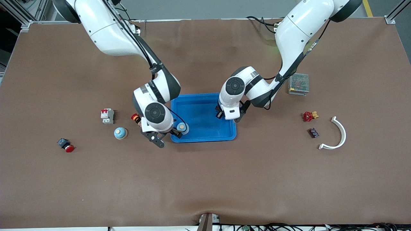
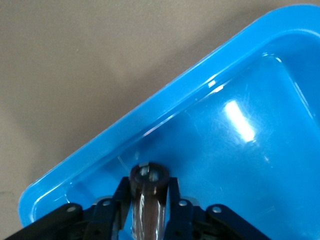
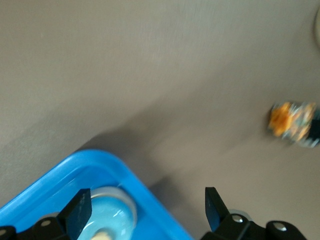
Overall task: Place electrolytic capacitor and blue bell in tray
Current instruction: 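Lower the bell and the capacitor into the tray and open both grippers, then reach the right gripper to the second bell while the left gripper grasps a capacitor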
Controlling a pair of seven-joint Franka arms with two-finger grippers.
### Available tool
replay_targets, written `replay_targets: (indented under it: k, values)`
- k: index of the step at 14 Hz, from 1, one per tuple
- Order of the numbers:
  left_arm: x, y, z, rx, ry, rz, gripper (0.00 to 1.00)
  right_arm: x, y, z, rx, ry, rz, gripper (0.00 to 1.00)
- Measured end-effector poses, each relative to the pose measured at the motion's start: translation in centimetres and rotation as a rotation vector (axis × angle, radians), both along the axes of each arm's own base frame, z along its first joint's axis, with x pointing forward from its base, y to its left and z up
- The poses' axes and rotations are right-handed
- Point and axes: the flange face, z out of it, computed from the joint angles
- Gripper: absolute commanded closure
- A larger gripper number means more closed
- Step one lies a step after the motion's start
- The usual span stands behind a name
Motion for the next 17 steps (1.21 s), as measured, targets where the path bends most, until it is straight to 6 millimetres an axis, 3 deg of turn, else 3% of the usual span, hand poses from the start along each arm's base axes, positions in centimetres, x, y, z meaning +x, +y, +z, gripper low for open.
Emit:
replay_targets:
  k: [3, 7, 10, 12, 17]
  values:
    - [0.9, 0.3, 1.0, 0.040, -0.008, -0.017, 0.00, 1.9, -4.8, 2.5, 0.001, 0.000, 0.145, 0.00]
    - [4.3, 2.1, 5.8, 0.125, -0.004, -0.032, 0.00, 2.7, -12.1, 4.7, -0.012, 0.008, 0.306, 0.00]
    - [7.6, 6.6, 9.7, 0.152, -0.016, -0.079, 0.00, 2.5, -16.4, 5.6, 0.007, -0.005, 0.404, 0.00]
    - [9.3, 10.3, 10.8, 0.173, 0.004, -0.128, 0.00, 1.9, -18.6, 5.2, 0.021, -0.047, 0.463, 0.00]
    - [12.1, 18.8, 9.6, 0.173, 0.070, -0.248, 0.00, 0.0, -24.2, 1.4, 0.038, -0.139, 0.544, 0.00]
